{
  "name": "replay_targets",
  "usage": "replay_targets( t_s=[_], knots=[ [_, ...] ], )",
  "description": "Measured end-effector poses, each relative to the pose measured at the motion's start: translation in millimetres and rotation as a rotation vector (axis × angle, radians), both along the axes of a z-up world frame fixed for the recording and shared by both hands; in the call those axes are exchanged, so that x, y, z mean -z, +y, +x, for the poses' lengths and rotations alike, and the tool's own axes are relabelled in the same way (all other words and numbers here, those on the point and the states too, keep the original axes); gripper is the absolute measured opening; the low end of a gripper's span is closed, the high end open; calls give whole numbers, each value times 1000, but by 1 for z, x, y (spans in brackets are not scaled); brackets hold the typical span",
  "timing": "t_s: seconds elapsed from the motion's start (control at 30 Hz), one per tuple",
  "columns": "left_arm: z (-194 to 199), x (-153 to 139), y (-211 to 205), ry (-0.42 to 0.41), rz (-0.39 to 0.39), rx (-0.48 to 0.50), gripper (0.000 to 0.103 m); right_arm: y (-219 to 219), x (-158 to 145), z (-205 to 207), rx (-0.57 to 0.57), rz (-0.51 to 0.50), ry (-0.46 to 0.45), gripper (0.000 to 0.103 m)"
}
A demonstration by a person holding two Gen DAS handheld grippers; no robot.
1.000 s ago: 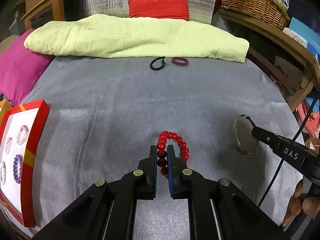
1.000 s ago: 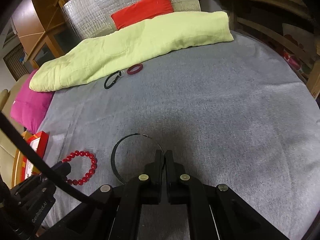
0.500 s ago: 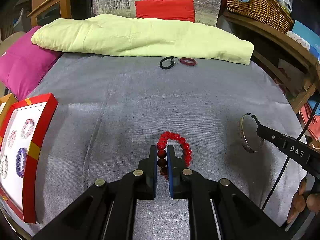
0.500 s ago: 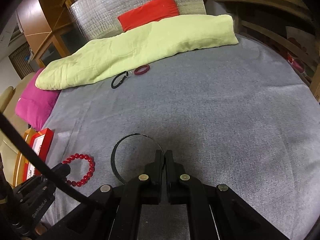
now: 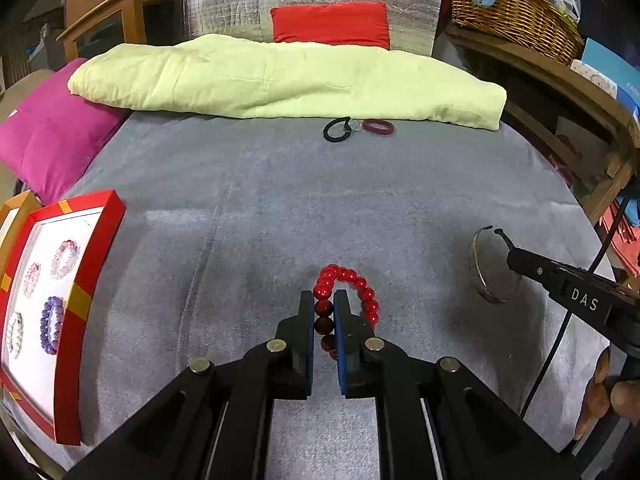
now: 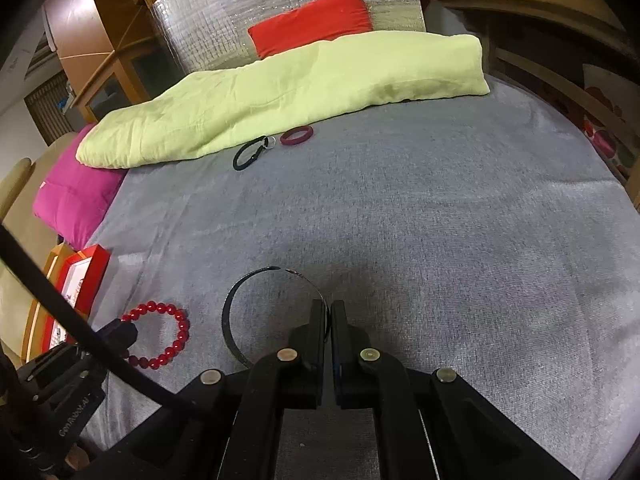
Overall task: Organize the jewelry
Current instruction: 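Carry the red bracelet and silver bangle over to the red-rimmed tray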
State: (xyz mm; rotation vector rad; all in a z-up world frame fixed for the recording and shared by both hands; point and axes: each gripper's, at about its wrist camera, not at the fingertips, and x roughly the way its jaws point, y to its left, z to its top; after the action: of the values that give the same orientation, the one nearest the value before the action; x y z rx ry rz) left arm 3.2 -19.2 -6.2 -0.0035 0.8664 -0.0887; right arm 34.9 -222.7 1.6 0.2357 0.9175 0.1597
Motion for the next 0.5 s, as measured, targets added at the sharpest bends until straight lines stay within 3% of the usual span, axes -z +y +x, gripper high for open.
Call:
replay_targets(
  t_s=[0.5],
  knots=[
    [-26, -15, 22, -24, -28, -25, 10, 19, -5, -24, -59, 4, 6, 4]
  ],
)
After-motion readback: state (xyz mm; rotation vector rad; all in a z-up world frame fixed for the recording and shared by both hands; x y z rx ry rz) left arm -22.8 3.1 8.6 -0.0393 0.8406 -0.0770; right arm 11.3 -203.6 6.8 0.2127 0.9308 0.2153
